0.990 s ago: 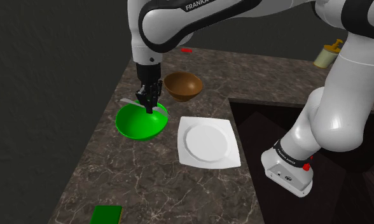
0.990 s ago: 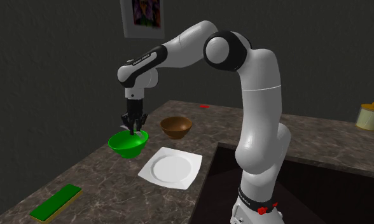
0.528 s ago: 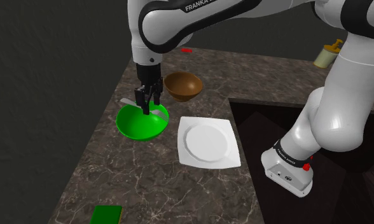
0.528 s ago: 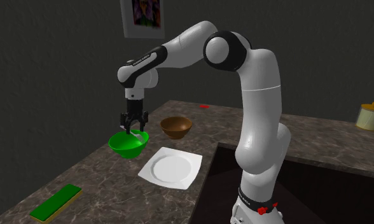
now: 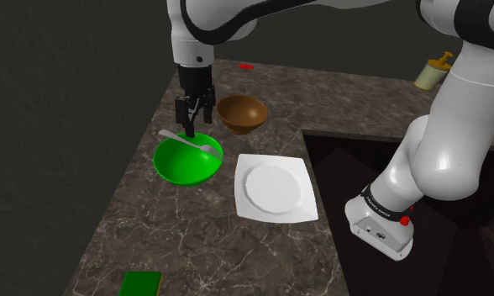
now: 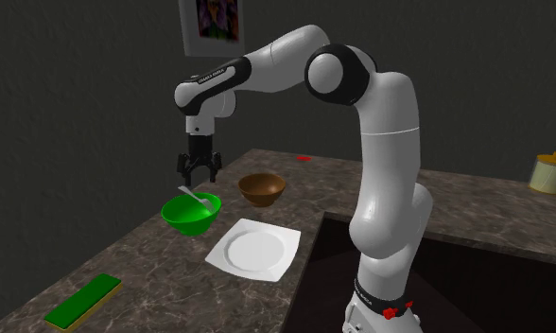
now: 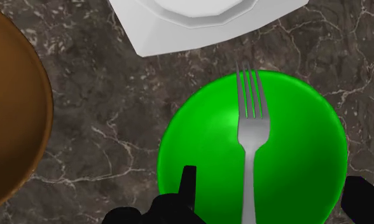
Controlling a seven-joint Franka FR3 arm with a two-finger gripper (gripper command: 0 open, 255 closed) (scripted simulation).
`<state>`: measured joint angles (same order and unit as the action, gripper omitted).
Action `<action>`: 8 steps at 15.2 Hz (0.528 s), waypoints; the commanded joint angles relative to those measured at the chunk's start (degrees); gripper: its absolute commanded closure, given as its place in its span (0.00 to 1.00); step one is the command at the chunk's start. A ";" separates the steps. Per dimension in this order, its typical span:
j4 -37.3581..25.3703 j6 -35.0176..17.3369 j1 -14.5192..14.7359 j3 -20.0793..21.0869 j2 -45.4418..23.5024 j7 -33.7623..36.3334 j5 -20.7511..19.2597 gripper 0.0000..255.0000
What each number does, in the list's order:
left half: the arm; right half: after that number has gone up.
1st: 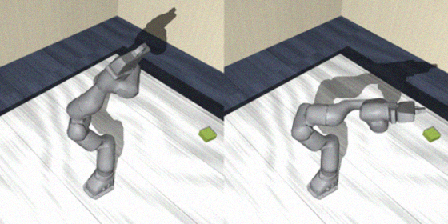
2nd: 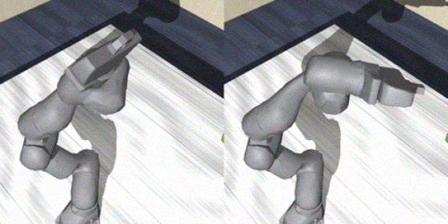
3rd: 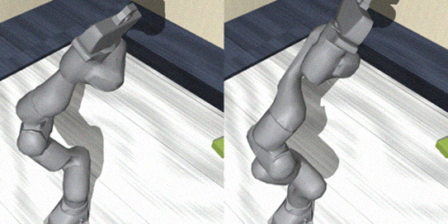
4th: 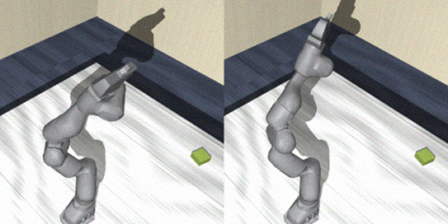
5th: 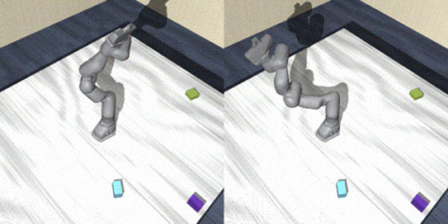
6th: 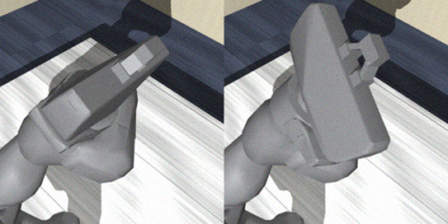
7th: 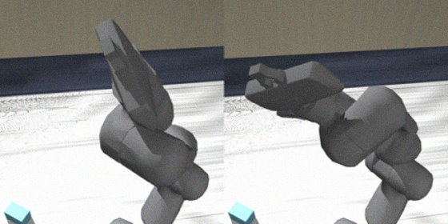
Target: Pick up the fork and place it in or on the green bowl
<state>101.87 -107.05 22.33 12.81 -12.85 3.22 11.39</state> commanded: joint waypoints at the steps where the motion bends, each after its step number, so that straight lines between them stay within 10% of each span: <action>1: -1.24 1.36 -0.13 -0.09 -0.01 0.04 -0.08 0.00; 8: -1.23 1.34 -0.13 -0.09 0.00 0.04 -0.08 0.00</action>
